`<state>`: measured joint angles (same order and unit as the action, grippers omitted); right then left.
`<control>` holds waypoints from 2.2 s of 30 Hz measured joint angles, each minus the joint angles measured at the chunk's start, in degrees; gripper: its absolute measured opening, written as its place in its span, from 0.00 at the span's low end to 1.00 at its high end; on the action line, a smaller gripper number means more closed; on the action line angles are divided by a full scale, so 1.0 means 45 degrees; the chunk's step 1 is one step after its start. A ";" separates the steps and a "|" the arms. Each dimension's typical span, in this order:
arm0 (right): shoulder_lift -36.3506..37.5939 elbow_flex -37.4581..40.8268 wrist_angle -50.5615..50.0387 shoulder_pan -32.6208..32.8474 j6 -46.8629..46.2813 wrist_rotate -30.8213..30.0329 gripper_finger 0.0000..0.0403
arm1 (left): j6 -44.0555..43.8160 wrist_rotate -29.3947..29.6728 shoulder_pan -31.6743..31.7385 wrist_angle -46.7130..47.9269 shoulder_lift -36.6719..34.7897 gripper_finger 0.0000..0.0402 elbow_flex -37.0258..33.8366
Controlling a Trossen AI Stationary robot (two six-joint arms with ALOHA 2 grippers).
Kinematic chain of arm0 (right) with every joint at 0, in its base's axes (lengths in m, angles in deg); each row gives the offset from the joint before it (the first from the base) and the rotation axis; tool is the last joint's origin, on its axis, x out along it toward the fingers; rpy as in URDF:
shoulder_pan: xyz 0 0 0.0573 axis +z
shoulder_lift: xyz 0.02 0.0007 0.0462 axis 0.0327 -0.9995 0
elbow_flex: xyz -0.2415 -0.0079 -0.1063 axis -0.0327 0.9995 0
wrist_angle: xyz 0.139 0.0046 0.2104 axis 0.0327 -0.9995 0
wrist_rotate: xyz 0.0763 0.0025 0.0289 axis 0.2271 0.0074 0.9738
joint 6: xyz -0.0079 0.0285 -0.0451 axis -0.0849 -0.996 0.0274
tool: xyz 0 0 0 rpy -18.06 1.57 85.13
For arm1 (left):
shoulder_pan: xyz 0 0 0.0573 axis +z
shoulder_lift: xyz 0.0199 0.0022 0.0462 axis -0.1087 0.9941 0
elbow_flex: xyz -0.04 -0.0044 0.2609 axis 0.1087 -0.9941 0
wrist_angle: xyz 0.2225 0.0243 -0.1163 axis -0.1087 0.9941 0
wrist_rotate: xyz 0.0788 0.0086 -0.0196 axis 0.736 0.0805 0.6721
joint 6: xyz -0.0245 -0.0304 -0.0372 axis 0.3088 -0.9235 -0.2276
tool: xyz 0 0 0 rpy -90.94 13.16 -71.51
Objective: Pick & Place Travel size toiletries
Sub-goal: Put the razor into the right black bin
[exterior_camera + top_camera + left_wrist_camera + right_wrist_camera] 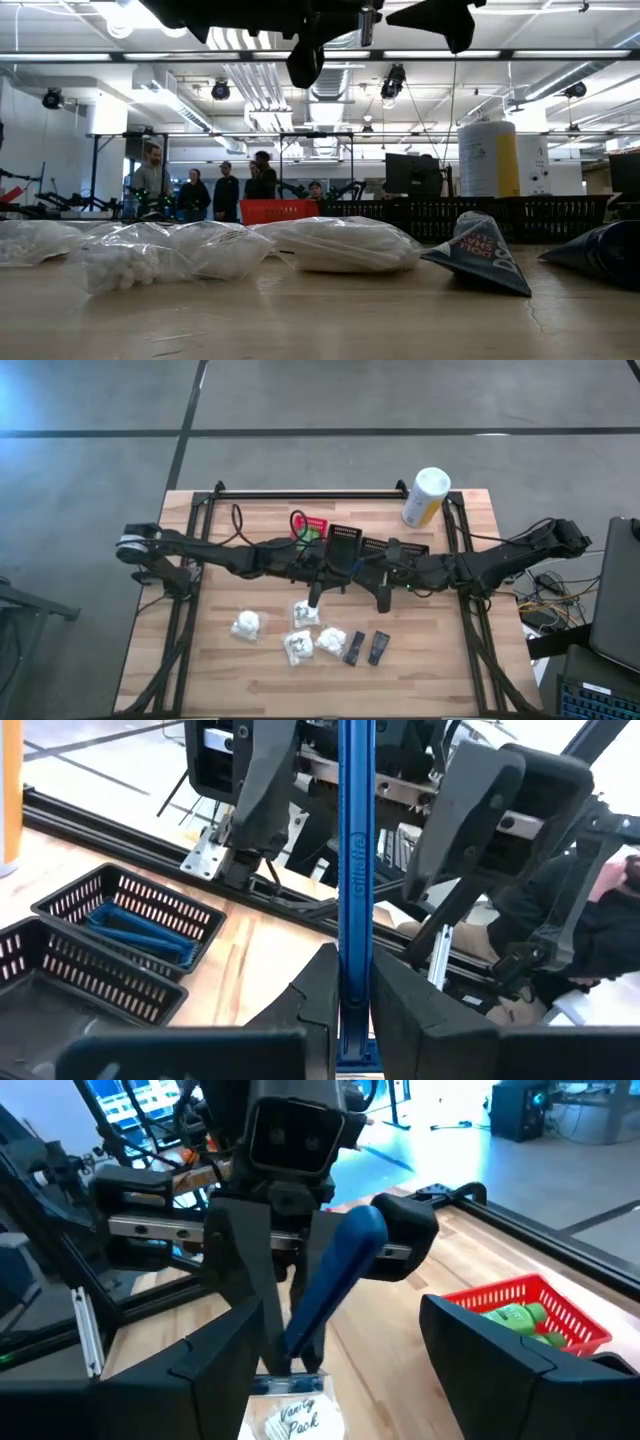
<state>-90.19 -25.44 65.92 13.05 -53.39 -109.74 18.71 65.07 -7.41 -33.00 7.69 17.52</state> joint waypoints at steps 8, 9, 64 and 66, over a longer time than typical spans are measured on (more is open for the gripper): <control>0.0011 -0.0007 0.0275 -0.0183 -0.0403 0.0896 0.56 | 0.0182 -0.0034 0.0134 -0.0579 0.0530 0.10 0.0124; 0.0005 -0.0015 0.0199 -0.0210 -0.0543 0.0932 0.55 | 0.0178 -0.0124 0.0157 -0.0594 0.0566 0.10 0.0156; 0.0959 0.0059 -1.2736 -0.7331 -0.8239 0.3598 0.09 | -0.0408 0.1846 0.0128 0.6224 -0.0500 0.51 0.0153; 0.0836 0.0165 -1.2768 -0.8174 -0.7885 0.4246 0.09 | -0.0214 0.1846 0.0123 0.6337 -0.0572 0.51 0.0126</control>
<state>-86.42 -24.69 8.47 -23.73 -88.87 -90.63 17.75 73.38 -6.86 -4.48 5.12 18.09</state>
